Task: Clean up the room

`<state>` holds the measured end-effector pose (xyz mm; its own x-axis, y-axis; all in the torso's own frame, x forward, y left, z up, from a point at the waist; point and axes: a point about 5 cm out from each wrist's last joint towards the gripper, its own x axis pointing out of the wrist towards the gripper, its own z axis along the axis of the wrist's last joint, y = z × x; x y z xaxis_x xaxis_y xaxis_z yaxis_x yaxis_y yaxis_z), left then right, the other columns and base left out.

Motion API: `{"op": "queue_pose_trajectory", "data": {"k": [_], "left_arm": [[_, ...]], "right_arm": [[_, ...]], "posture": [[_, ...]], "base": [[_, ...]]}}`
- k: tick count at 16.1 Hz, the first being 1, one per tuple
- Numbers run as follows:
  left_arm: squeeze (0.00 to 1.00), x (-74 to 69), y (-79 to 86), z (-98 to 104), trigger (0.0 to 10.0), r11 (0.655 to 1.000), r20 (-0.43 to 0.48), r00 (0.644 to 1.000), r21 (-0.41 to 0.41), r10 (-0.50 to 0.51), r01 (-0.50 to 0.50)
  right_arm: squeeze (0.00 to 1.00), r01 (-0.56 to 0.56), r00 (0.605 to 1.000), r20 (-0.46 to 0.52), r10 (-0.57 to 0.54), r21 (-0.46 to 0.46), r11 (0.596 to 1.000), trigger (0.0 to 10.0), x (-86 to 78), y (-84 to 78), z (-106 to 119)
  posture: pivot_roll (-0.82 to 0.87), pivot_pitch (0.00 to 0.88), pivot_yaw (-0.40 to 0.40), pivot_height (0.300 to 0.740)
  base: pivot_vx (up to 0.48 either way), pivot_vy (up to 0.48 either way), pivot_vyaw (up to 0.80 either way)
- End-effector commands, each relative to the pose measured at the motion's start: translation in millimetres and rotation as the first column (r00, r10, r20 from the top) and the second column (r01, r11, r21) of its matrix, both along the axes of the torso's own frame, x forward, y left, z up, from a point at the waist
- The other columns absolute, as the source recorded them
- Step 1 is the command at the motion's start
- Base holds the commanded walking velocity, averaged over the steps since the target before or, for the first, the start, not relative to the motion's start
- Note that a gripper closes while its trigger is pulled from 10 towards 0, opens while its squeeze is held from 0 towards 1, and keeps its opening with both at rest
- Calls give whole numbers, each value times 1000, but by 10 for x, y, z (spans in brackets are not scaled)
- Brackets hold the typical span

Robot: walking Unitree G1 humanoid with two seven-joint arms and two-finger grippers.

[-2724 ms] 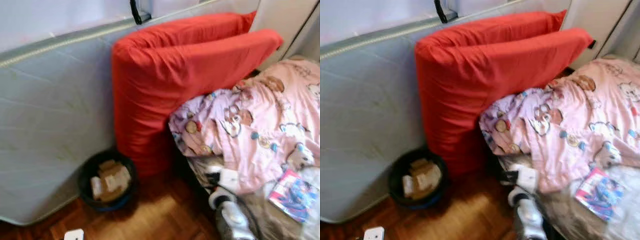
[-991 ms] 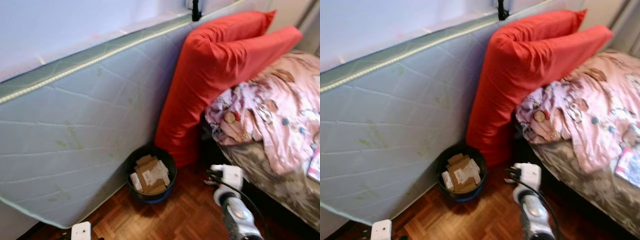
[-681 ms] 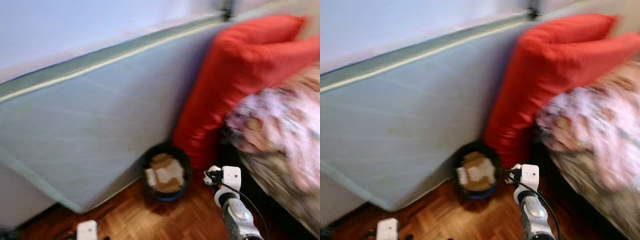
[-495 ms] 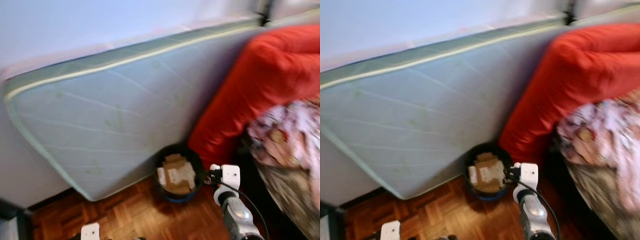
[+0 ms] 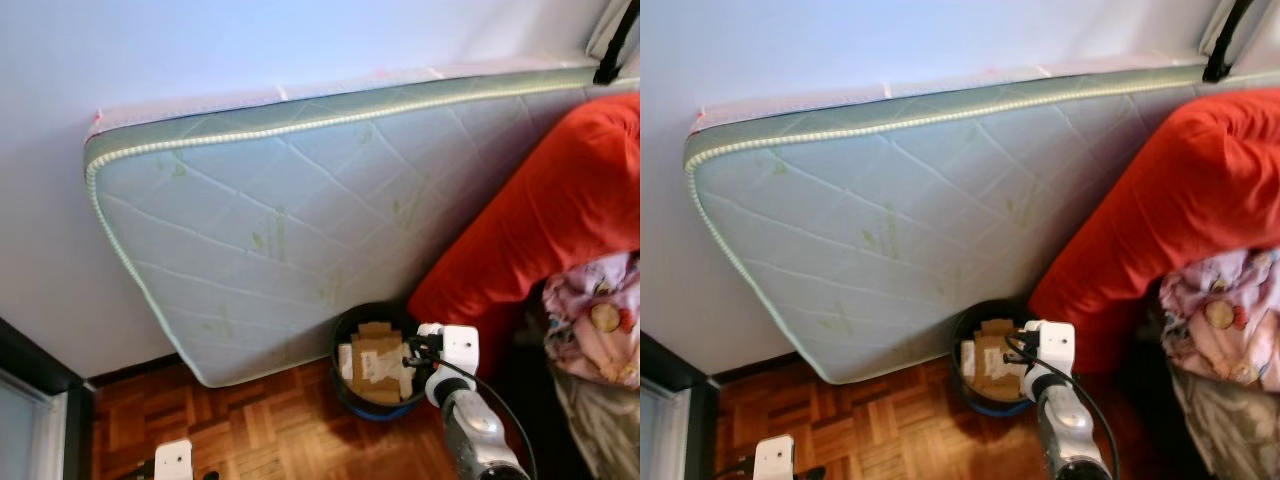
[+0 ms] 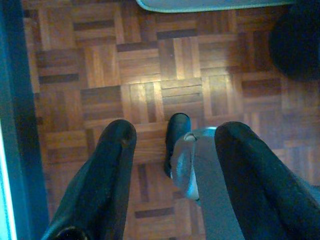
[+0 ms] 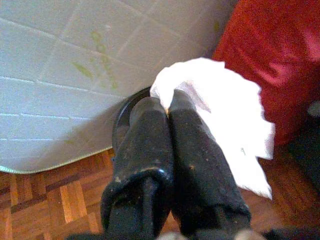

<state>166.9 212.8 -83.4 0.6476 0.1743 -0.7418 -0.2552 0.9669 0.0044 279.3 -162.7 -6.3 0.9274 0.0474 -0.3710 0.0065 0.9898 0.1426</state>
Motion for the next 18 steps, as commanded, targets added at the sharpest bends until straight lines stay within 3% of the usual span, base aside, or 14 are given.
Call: {"op": "queue_pose_trajectory", "data": {"k": [1, 18], "left_arm": [[0, -88, -39, -51, 10000, 1000, -35, 999, -25, 7, -8], [0, -73, -8, -39, 10000, 1000, -31, 1000, -20, 7, -8]], "right_arm": [[0, 21, 999, -25, -21, -1, 1000, 10000, -39, -63, -41], [0, 15, 1000, -26, -15, 22, 1000, 10000, -24, -19, -38]], "posture": [[66, 119, -77, 740], [74, 116, -70, 740]], "base": [[244, 0, 0], [290, 0, 0]]}}
